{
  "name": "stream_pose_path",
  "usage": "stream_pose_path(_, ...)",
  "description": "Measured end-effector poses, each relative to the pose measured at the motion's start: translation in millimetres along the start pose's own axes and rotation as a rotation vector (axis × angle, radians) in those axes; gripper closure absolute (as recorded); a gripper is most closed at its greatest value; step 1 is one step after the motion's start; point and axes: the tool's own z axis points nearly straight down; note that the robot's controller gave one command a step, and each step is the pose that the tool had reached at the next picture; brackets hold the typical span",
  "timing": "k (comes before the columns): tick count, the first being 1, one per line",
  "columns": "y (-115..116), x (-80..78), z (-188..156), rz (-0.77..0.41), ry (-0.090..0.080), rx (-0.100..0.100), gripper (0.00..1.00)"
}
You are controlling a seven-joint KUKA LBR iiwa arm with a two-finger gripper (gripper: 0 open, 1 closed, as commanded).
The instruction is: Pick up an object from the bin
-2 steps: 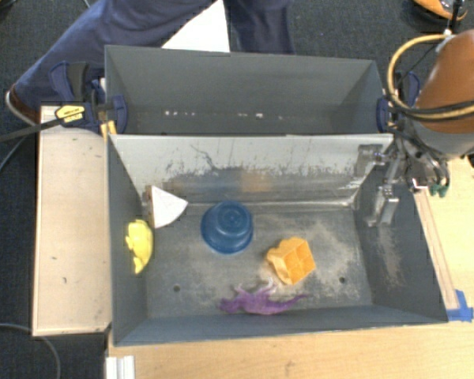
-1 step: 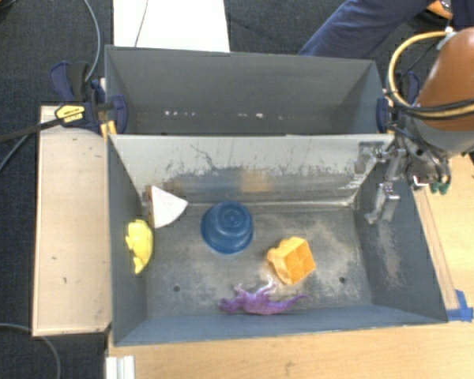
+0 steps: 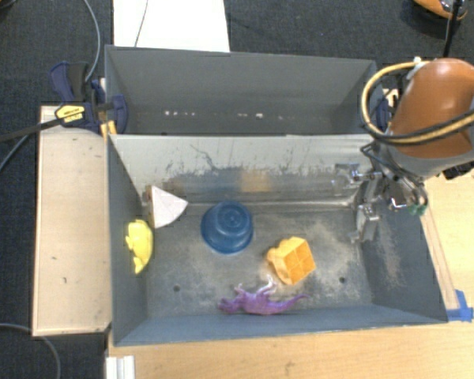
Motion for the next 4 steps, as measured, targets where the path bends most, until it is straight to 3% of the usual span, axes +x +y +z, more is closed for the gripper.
stream_pose_path(1, 49, 36.7, 24, -0.126, 0.002, -0.001, 0.0)
stream_pose_path(2, 55, 38.4, 42, -0.161, -0.002, 0.0, 0.0)
stream_pose_path(3, 81, 53.7, 105, -0.115, -0.006, 0.0, 0.0)
stream_pose_path(4, 87, 52.5, 131, -0.186, -0.006, 0.0, 1.0)
